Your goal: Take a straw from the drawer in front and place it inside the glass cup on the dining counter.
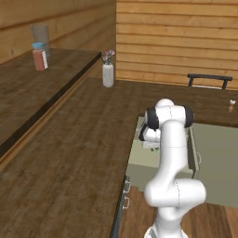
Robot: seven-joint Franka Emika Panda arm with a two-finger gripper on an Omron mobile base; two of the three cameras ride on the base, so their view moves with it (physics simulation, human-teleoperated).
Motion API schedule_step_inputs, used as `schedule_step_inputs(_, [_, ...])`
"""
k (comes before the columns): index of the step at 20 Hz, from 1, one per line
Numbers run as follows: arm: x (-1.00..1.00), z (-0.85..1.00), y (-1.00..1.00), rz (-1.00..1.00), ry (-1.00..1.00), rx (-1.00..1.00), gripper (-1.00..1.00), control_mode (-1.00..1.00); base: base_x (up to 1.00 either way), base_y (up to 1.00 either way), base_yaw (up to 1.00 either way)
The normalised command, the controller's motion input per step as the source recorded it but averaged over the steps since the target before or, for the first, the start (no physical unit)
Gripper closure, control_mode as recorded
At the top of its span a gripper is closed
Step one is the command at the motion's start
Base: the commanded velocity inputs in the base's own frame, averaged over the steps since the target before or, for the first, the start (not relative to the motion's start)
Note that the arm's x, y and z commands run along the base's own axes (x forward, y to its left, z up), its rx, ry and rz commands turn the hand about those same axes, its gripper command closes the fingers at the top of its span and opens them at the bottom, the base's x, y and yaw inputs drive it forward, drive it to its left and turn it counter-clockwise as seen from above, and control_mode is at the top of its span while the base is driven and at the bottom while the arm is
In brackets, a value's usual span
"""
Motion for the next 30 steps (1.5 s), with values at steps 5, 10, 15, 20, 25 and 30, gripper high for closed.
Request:
schedule_step_inputs(5, [-0.84, 0.98, 0.0, 0.0, -0.3, 0.02, 1.0, -1.0, 0.0, 0.0, 0.0])
schedule_step_inputs(10, [-0.44, 1.0, 0.0, 0.0, -0.26, 0.05, 1.0, -1.0, 0.0, 0.0, 0.0])
schedule_step_inputs(15, [-0.02, 1.0, 0.0, 0.0, -0.17, 0.04, 1.0, -1.0, 0.0, 0.0, 0.0])
schedule_step_inputs(20, [0.11, 1.0, 0.02, -0.01, -0.12, 0.01, 1.0, -1.0, 0.0, 0.0, 0.0])
schedule_step_inputs(25, [0.08, 1.0, 0.05, -0.05, -0.03, 0.0, 1.0, -1.0, 0.0, 0.0, 0.0])
schedule_step_inputs(30, [0.0, 1.0, 0.0, -0.09, 0.03, 0.02, 1.0, -1.0, 0.0, 0.0, 0.0])
